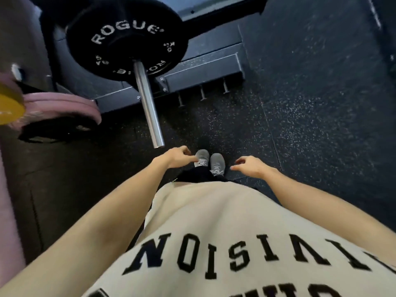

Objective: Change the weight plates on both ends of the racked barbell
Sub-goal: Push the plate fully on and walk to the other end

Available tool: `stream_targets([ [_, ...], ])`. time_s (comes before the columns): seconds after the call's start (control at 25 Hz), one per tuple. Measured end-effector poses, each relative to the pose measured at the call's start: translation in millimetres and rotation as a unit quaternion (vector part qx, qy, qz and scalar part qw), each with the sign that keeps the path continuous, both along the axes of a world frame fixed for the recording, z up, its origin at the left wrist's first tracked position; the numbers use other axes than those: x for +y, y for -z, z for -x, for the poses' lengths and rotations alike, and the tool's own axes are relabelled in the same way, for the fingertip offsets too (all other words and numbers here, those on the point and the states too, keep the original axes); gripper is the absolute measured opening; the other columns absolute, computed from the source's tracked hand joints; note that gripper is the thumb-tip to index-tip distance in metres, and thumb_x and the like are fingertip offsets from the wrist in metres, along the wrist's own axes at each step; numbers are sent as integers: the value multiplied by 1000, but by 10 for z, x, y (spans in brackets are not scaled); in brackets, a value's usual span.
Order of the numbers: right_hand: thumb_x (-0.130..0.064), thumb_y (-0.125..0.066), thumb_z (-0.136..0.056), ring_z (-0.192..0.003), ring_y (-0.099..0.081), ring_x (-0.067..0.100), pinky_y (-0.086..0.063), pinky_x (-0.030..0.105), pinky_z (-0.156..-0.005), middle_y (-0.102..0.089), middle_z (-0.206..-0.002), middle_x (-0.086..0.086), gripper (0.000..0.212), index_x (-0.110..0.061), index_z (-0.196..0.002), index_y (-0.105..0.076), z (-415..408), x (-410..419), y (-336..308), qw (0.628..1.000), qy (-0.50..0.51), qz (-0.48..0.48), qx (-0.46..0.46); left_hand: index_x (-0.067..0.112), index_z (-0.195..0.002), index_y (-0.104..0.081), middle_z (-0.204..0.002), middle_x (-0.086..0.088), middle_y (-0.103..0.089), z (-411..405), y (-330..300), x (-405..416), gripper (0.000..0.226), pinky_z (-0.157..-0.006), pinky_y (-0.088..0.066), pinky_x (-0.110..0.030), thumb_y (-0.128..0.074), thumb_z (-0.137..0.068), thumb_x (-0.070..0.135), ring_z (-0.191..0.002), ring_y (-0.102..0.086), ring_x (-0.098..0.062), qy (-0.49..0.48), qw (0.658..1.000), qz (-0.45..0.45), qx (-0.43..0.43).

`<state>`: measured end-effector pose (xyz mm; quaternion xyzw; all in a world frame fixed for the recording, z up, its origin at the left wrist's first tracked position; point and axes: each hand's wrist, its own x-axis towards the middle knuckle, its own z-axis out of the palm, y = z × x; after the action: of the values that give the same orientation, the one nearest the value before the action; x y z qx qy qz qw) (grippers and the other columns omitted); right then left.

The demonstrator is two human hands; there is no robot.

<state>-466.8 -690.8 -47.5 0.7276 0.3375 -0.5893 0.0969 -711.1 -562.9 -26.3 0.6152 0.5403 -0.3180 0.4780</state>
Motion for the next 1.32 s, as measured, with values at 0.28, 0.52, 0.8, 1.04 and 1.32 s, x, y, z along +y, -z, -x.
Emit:
stream_targets([
  [0.28, -58, -65, -83, -127, -52, 26, -40, 42, -108, -56, -140, 4, 60, -24, -132, -59, -410, 43, -164, 981, 174, -60, -56, 22, -134, -50, -133, -4, -56, -516, 63, 405, 57, -91, -40, -33, -59, -90, 58, -118, -52, -23, 122, 992, 15, -33],
  [0.52, -61, -65, -78, -125, -53, 26, -41, 43, -108, -58, -138, 3, 60, -28, -127, -63, -959, 1, -225, 953, 281, -66, -89, 22, -129, -54, -130, -5, -59, -1371, 95, 891, 56, -100, -42, -37, -63, -87, 58, -117, -54, -23, 195, 980, 2, -32],
  [0.8, -58, -64, -83, -128, -51, 27, -37, 44, -110, -55, -141, 3, 57, -26, -130, -61, -2099, 41, -82, 950, 302, -27, -70, 25, -125, -53, -129, -3, -58, -2878, 218, 1267, 55, -104, -42, -43, -61, -86, 62, -118, -54, -24, 253, 967, -6, -1],
  [1.04, -62, -63, -81, -131, -48, 29, -37, 45, -110, -51, -145, 6, 67, -27, -137, -54, -3844, 431, -250, 951, 293, -57, -83, 23, -131, -54, -122, 1, -56, -4312, 52, 1609, 57, -104, -41, -39, -61, -87, 59, -120, -54, -25, 193, 981, -31, -16],
  [1.32, -67, -62, -75, -128, -50, 29, -38, 48, -109, -53, -142, 4, 70, -31, -135, -55, -5300, 1586, -221, 968, 231, -71, -72, 35, -115, -56, -120, 2, -63, -5424, 67, 2412, 78, -103, -45, -45, -52, -52, 80, -110, -60, -23, 120, 992, -39, -3],
])
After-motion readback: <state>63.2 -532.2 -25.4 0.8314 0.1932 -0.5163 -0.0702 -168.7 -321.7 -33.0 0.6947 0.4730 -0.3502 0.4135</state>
